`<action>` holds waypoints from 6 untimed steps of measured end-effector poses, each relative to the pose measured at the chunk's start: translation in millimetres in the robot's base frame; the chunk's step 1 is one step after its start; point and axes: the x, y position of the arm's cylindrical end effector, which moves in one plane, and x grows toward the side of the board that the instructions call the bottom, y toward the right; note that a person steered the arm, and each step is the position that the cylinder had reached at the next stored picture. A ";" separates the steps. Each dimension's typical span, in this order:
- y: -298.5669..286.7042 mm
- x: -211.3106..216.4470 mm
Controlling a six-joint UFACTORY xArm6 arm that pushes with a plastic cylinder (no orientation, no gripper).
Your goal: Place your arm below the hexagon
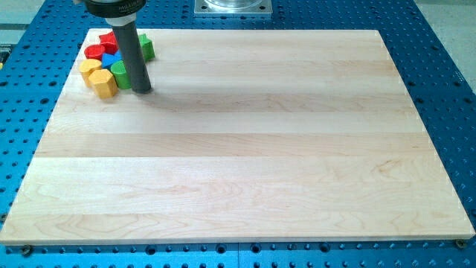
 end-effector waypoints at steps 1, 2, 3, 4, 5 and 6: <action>-0.5 0.2; -0.6 3.6; -4.1 10.7; -6.1 37.3; -6.1 61.0; -19.6 67.5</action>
